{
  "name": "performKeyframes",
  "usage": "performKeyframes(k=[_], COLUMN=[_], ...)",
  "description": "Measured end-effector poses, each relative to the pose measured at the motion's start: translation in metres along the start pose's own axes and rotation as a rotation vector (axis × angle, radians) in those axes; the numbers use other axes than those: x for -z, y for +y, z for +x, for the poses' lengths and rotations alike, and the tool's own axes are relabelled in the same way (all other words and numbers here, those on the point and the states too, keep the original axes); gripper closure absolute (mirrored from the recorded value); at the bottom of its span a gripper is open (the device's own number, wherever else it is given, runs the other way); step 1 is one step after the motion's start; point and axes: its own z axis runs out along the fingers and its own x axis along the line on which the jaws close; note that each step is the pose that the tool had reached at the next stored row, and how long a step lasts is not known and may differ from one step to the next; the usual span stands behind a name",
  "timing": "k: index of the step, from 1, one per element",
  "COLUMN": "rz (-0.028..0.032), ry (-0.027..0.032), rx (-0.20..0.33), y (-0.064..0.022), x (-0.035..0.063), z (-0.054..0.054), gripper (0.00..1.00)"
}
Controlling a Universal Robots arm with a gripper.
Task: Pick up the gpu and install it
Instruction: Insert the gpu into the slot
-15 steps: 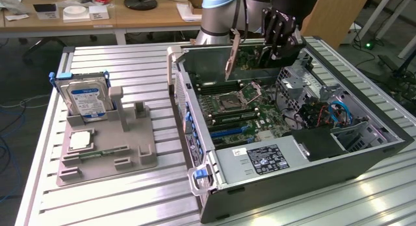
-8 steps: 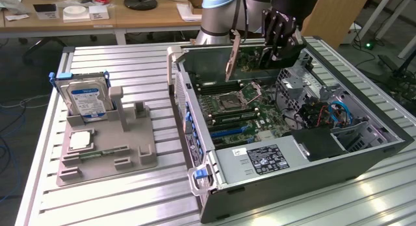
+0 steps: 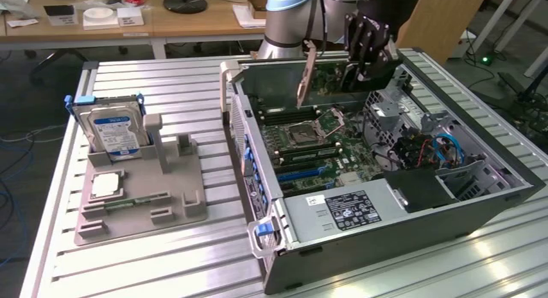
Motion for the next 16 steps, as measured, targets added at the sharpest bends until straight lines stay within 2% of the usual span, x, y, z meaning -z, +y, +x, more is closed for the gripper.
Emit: performKeyframes(k=[16], rz=[-0.0001], ry=[0.0001], rx=[0.0], y=[0.0001], x=[-0.01], z=[0.0006], gripper=[0.72])
